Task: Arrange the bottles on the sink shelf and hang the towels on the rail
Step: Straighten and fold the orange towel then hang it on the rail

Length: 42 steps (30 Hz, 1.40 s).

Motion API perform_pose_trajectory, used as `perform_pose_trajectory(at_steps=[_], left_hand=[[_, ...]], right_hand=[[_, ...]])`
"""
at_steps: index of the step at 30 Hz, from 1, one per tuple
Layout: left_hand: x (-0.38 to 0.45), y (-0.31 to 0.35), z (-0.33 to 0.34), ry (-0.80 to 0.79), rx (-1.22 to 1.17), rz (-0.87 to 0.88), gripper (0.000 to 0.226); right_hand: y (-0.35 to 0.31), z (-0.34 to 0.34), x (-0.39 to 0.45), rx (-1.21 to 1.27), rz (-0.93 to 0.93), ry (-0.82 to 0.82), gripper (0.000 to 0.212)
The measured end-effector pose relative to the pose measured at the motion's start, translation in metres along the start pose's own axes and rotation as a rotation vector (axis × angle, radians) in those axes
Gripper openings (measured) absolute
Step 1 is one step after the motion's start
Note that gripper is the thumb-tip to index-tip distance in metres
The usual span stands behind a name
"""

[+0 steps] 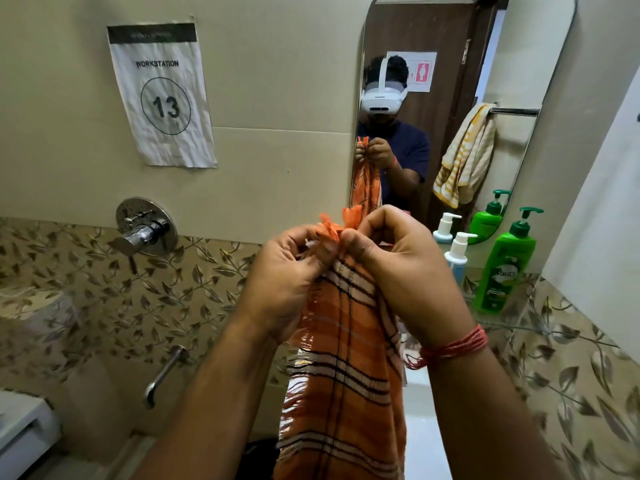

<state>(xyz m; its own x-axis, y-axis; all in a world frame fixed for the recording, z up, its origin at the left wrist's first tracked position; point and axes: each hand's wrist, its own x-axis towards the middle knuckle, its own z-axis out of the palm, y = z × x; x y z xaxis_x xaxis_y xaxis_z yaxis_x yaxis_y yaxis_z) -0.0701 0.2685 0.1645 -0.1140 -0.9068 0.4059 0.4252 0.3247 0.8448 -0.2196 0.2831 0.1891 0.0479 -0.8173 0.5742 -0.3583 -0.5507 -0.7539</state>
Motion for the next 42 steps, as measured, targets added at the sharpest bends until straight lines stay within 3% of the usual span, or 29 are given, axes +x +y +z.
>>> perform_pose_trajectory(at_steps=[4, 7, 9, 13, 16, 23, 29, 35, 38, 40, 42], left_hand=[[0.012, 0.017, -0.002, 0.158, 0.058, 0.099, 0.01], [0.02, 0.029, 0.0, 0.262, 0.13, 0.101, 0.018], [0.021, 0.033, 0.002, 0.259, 0.171, 0.103, 0.019], [0.02, 0.039, 0.005, 0.15, 0.33, 0.129, 0.023], [0.018, 0.043, 0.005, 0.052, 0.526, 0.205, 0.026], [0.017, 0.045, -0.007, 0.146, 0.84, 0.332, 0.022], [0.012, 0.043, -0.006, 0.119, 0.764, 0.235, 0.023], [0.008, 0.045, -0.003, -0.035, 0.818, 0.187, 0.013], [0.007, 0.044, -0.004, 0.035, 0.806, 0.227, 0.015], [0.008, 0.044, -0.005, 0.102, 0.758, 0.24, 0.02], [0.008, 0.044, -0.002, 0.118, 0.727, 0.235, 0.022]], right_hand=[[0.014, -0.008, -0.011, 0.466, 0.188, -0.311, 0.022], [0.018, -0.001, -0.022, 0.588, 0.205, -0.411, 0.016], [0.021, 0.005, -0.024, 0.583, 0.176, -0.365, 0.019], [0.027, 0.019, -0.021, 0.299, -0.03, -0.103, 0.017], [0.023, 0.028, -0.026, 0.405, -0.111, -0.058, 0.015], [0.023, 0.042, -0.033, 0.179, -0.218, 0.252, 0.005], [0.025, 0.039, -0.034, 0.514, 0.014, -0.154, 0.014], [0.026, 0.049, -0.039, 0.281, -0.055, -0.06, 0.017], [0.03, 0.047, -0.04, 0.25, -0.065, 0.07, 0.015], [0.035, 0.043, -0.041, 0.304, -0.026, 0.016, 0.019], [0.041, 0.044, -0.044, 0.454, 0.043, -0.184, 0.022]])
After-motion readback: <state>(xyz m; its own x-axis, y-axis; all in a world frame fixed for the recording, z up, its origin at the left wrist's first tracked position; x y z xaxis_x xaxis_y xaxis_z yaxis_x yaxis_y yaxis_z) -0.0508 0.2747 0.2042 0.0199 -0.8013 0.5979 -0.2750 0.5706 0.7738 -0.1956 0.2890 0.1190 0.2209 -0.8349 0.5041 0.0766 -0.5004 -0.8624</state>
